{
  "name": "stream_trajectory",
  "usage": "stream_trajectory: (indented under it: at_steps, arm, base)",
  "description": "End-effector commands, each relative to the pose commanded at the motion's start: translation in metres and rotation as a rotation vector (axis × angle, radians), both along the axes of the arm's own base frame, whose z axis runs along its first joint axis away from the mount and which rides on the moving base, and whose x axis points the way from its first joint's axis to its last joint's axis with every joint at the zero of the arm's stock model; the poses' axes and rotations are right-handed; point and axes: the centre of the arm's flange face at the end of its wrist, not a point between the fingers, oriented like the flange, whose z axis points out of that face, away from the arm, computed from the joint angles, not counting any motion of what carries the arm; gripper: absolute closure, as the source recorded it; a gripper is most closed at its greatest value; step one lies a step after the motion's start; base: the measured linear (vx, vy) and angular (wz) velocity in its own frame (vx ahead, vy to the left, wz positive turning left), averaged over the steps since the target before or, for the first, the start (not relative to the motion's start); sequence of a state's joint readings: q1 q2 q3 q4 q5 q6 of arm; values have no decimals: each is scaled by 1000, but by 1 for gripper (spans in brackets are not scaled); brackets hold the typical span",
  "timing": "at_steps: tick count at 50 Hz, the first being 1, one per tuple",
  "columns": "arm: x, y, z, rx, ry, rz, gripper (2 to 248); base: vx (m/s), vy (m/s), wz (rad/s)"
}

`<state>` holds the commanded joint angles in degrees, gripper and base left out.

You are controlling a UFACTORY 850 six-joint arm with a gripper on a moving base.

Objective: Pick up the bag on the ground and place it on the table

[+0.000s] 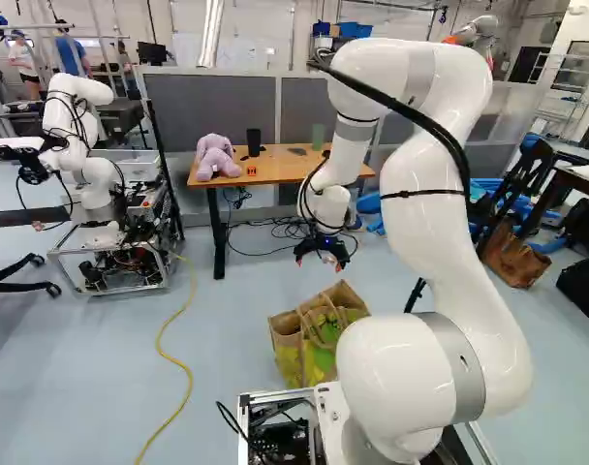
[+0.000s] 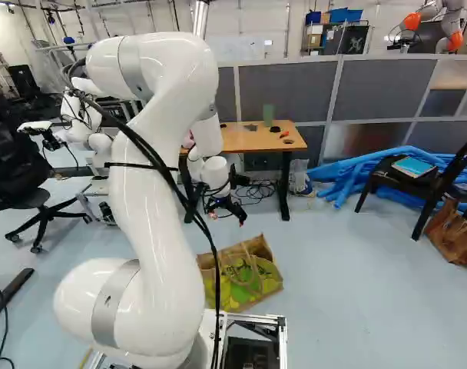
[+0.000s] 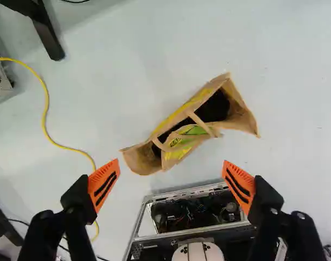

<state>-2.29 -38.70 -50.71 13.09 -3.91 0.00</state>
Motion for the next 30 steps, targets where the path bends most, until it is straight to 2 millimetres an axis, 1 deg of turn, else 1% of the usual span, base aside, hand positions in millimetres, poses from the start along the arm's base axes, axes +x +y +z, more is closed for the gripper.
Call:
stream_trajectory:
  at_steps: [30]
  arm:
    - [11,-1,-45,2,51,0,3]
  base:
    - [0,0,0]
